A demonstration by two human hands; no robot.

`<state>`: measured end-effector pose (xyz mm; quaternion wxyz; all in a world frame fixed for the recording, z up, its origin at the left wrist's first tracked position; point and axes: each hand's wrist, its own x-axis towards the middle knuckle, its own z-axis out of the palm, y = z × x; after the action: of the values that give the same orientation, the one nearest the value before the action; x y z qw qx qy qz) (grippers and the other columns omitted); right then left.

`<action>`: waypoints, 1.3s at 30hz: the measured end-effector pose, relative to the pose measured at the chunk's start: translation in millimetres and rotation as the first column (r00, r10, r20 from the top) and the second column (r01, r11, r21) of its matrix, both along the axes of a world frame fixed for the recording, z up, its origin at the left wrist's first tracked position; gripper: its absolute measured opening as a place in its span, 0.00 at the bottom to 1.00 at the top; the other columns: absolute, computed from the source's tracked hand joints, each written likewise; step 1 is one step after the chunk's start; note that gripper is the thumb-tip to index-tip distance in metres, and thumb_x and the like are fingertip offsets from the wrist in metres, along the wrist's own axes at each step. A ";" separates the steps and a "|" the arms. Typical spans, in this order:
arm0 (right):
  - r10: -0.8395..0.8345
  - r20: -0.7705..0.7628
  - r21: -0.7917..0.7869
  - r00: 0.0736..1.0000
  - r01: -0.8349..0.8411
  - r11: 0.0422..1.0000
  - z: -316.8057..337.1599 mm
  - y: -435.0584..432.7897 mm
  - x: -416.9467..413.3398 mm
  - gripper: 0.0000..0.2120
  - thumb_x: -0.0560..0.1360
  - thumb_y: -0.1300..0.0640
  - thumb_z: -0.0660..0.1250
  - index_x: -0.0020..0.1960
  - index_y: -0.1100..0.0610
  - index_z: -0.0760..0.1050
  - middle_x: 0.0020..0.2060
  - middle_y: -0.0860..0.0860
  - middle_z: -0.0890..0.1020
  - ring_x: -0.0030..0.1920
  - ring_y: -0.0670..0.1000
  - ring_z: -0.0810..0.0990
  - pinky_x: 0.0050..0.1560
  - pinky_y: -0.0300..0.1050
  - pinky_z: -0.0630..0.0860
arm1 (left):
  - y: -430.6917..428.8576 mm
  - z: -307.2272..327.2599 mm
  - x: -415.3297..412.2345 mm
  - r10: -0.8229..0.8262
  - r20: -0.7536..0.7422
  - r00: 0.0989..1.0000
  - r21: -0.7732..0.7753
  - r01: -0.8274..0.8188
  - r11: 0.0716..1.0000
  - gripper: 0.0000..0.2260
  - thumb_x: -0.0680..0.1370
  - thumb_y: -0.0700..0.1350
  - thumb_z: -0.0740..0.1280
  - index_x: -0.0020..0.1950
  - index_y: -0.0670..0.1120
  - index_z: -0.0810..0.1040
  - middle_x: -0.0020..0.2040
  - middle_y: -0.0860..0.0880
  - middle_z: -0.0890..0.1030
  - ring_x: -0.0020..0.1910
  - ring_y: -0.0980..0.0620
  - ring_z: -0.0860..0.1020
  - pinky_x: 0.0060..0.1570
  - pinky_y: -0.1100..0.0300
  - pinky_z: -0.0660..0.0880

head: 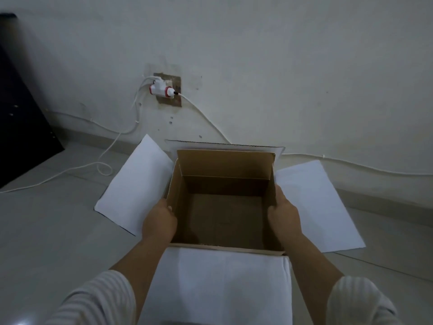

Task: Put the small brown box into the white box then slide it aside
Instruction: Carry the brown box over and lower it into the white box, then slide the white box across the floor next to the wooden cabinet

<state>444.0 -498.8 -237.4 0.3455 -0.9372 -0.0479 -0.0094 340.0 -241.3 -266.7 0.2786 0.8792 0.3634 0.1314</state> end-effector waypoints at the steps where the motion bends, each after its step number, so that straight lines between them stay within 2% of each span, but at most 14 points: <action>1: 0.004 -0.011 -0.009 1.000 -0.004 1.000 -3.3 -0.3 -1.8 0.24 0.79 0.63 0.56 0.73 0.51 0.56 0.51 0.58 0.79 0.39 0.50 0.73 0.45 0.44 0.75 | 1.4 -4.2 0.4 -0.004 -0.004 1.000 -0.002 0.004 1.000 0.09 0.82 0.41 0.56 0.53 0.40 0.74 0.45 0.41 0.79 0.40 0.48 0.72 0.41 0.55 0.68; 4: 0.022 -0.033 -0.028 0.999 -0.023 0.999 -12.2 0.2 -6.0 0.28 0.78 0.65 0.55 0.74 0.50 0.52 0.52 0.59 0.79 0.40 0.51 0.75 0.44 0.43 0.75 | 3.4 -13.5 1.2 -0.033 0.016 0.999 -0.027 0.033 0.999 0.08 0.81 0.40 0.57 0.54 0.40 0.75 0.48 0.39 0.81 0.42 0.45 0.74 0.43 0.54 0.70; 7: 0.039 -0.159 -0.101 0.986 -0.056 0.993 -22.7 2.7 -9.4 0.29 0.78 0.67 0.56 0.74 0.49 0.53 0.63 0.58 0.73 0.58 0.59 0.76 0.61 0.51 0.73 | -6.3 -18.3 -1.8 -0.101 0.009 0.995 -0.042 0.101 0.994 0.12 0.79 0.39 0.58 0.62 0.46 0.72 0.55 0.41 0.80 0.52 0.41 0.78 0.52 0.48 0.76; 10: 0.083 -0.307 -0.187 0.948 -0.146 0.971 -30.4 7.2 -19.9 0.30 0.77 0.66 0.57 0.74 0.49 0.52 0.69 0.57 0.67 0.65 0.59 0.70 0.65 0.52 0.70 | -15.5 -29.3 -9.8 -0.241 -0.019 0.970 -0.179 0.234 0.956 0.16 0.82 0.48 0.55 0.69 0.50 0.67 0.64 0.44 0.76 0.64 0.41 0.75 0.67 0.44 0.70; 13: 0.155 -0.334 -0.227 0.930 -0.239 0.944 -32.9 10.8 -27.9 0.32 0.75 0.69 0.59 0.74 0.51 0.53 0.74 0.55 0.60 0.70 0.59 0.64 0.70 0.54 0.66 | -14.3 -33.8 -13.4 -0.240 -0.028 0.970 -0.278 0.223 0.934 0.20 0.82 0.54 0.51 0.72 0.52 0.64 0.69 0.45 0.73 0.69 0.42 0.70 0.71 0.43 0.65; 17: 0.180 -0.306 -0.353 0.935 -0.287 0.890 -39.2 7.1 -33.1 0.32 0.76 0.67 0.59 0.75 0.54 0.49 0.77 0.53 0.50 0.76 0.56 0.49 0.74 0.54 0.54 | -14.8 -32.4 -16.9 -0.246 -0.172 0.954 0.026 0.254 0.967 0.22 0.82 0.45 0.54 0.77 0.45 0.58 0.79 0.44 0.56 0.77 0.42 0.57 0.72 0.43 0.60; 19: 0.236 -0.202 -0.423 0.951 -0.301 0.855 -46.6 6.3 -41.4 0.26 0.79 0.61 0.55 0.74 0.56 0.51 0.76 0.54 0.51 0.76 0.56 0.46 0.74 0.54 0.48 | -19.4 -34.4 -24.4 -0.311 -0.135 0.941 0.174 0.332 0.927 0.24 0.81 0.54 0.51 0.74 0.44 0.64 0.78 0.43 0.58 0.77 0.41 0.56 0.73 0.44 0.57; 21: 0.301 -0.124 -0.428 0.946 -0.324 0.844 -53.0 8.8 -55.2 0.22 0.81 0.52 0.48 0.74 0.55 0.54 0.76 0.54 0.54 0.76 0.56 0.46 0.74 0.55 0.44 | -24.0 -40.2 -29.5 -0.400 -0.132 0.907 0.245 0.421 0.873 0.38 0.77 0.66 0.38 0.71 0.44 0.70 0.76 0.44 0.63 0.77 0.42 0.57 0.74 0.44 0.51; 24: 0.346 -0.139 -0.380 0.928 -0.373 0.847 -60.9 11.7 -72.5 0.43 0.69 0.31 0.28 0.72 0.52 0.58 0.74 0.51 0.61 0.75 0.54 0.52 0.74 0.55 0.46 | -27.0 -47.6 -33.3 -0.481 -0.203 0.853 0.255 0.521 0.815 0.46 0.71 0.71 0.32 0.70 0.46 0.72 0.74 0.45 0.67 0.76 0.42 0.59 0.73 0.43 0.46; 26: 0.363 -0.148 -0.412 0.920 -0.391 0.823 -68.5 5.5 -76.3 0.54 0.58 0.28 0.20 0.71 0.50 0.61 0.71 0.49 0.67 0.73 0.53 0.60 0.73 0.54 0.53 | -27.8 -46.1 -37.4 -0.525 -0.275 0.805 0.225 0.585 0.779 0.44 0.72 0.73 0.37 0.67 0.47 0.75 0.70 0.44 0.73 0.73 0.40 0.66 0.71 0.38 0.55; 28: 0.387 -0.177 -0.435 0.905 -0.424 0.794 -68.5 0.3 -78.2 0.51 0.60 0.26 0.25 0.70 0.48 0.62 0.69 0.49 0.71 0.69 0.53 0.66 0.72 0.54 0.58 | -25.6 -46.6 -42.5 -0.540 -0.349 0.766 0.215 0.626 0.749 0.41 0.72 0.74 0.42 0.64 0.48 0.77 0.66 0.46 0.78 0.68 0.41 0.72 0.65 0.36 0.66; 32: 0.405 -0.200 -0.469 0.892 -0.450 0.760 -63.5 1.8 -78.5 0.26 0.74 0.35 0.53 0.66 0.49 0.66 0.64 0.49 0.75 0.64 0.52 0.71 0.68 0.53 0.63 | -23.5 -46.7 -44.3 -0.549 -0.381 0.744 0.260 0.656 0.709 0.33 0.71 0.72 0.54 0.63 0.51 0.77 0.66 0.48 0.78 0.68 0.43 0.73 0.62 0.39 0.69; 35: 0.398 -0.178 -0.501 0.900 -0.431 0.751 -59.2 5.0 -76.3 0.20 0.76 0.38 0.56 0.59 0.51 0.71 0.57 0.50 0.78 0.57 0.52 0.74 0.62 0.50 0.68 | -27.3 -44.0 -37.2 -0.530 -0.387 0.754 0.270 0.643 0.717 0.27 0.71 0.65 0.65 0.64 0.51 0.75 0.69 0.48 0.75 0.70 0.44 0.70 0.66 0.42 0.65; 39: 0.430 -0.148 -0.532 0.890 -0.439 0.725 -59.3 1.2 -72.8 0.15 0.78 0.43 0.56 0.55 0.52 0.71 0.53 0.51 0.79 0.54 0.53 0.76 0.56 0.49 0.70 | -33.4 -44.3 -31.4 -0.471 -0.428 0.771 0.287 0.610 0.739 0.23 0.73 0.65 0.62 0.61 0.51 0.74 0.63 0.50 0.77 0.62 0.48 0.73 0.62 0.47 0.67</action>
<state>371.2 -497.6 -296.7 0.0534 -0.9586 -0.2639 0.0926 308.5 -274.7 -311.0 0.0497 0.9939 0.0931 -0.0315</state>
